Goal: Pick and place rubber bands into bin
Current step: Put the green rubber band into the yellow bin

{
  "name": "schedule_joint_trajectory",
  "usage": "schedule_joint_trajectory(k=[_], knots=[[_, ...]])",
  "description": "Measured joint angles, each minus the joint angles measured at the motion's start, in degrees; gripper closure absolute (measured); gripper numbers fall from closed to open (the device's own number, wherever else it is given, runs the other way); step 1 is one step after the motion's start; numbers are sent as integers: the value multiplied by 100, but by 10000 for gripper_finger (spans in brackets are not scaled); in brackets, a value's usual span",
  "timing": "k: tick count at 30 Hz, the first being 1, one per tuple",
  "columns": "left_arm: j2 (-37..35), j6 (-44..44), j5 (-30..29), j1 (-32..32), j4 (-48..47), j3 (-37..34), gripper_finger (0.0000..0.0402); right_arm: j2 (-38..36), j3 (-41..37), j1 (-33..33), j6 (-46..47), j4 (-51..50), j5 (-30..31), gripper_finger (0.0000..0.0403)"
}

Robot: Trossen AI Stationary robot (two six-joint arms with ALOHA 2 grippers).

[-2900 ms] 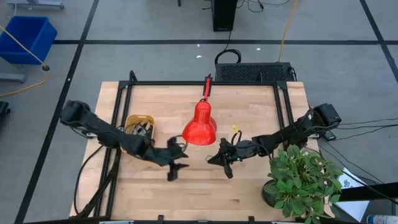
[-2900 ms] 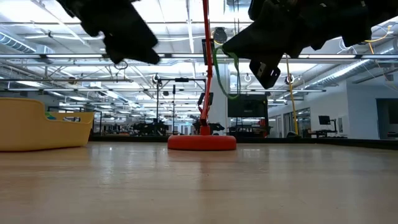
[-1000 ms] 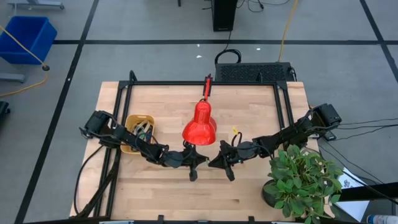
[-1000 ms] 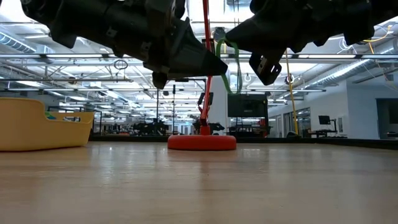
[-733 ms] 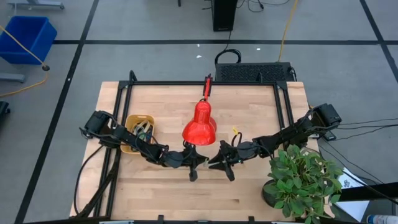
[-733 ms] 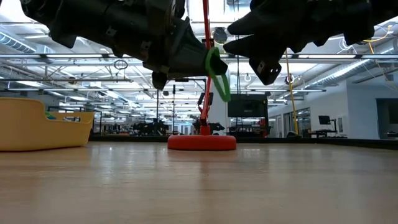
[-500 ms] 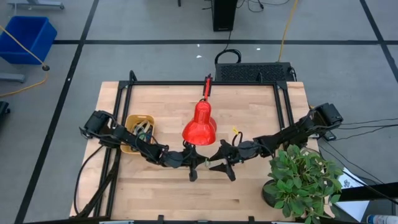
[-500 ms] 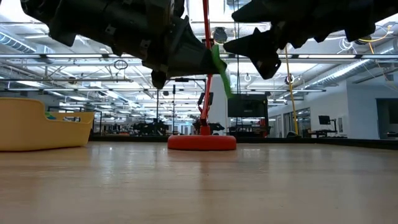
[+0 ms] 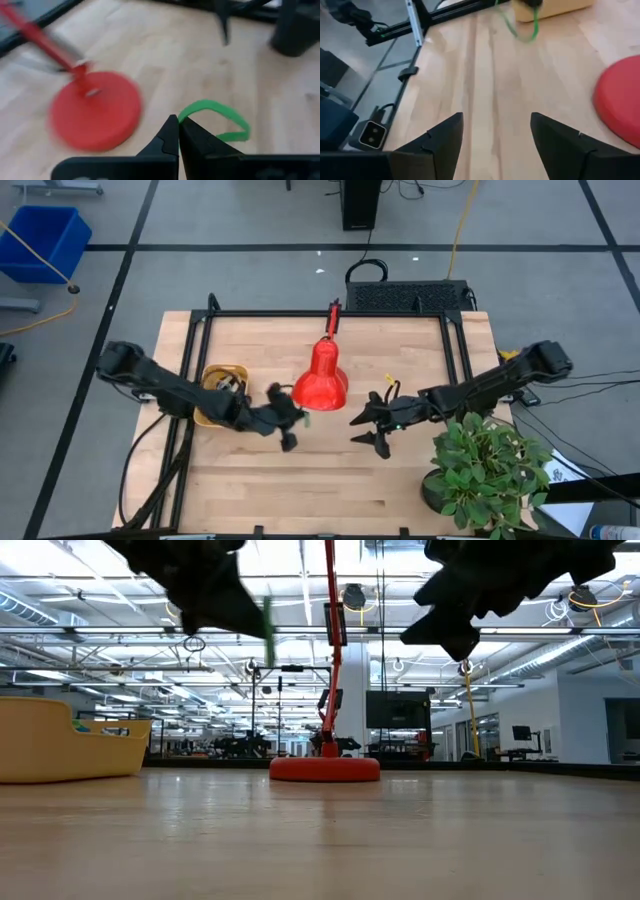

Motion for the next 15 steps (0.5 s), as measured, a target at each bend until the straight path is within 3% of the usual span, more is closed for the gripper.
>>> schedule_joint_trajectory(k=[4, 15], knots=[[-667, -481, -304, 27, -1352, 0, 398, -163, -2, -112, -2, -313, 1, 180], [-1849, -1890, -306, 25, -4416, -2, 397, -124, 0, -279, -28, -387, -2, 181]])
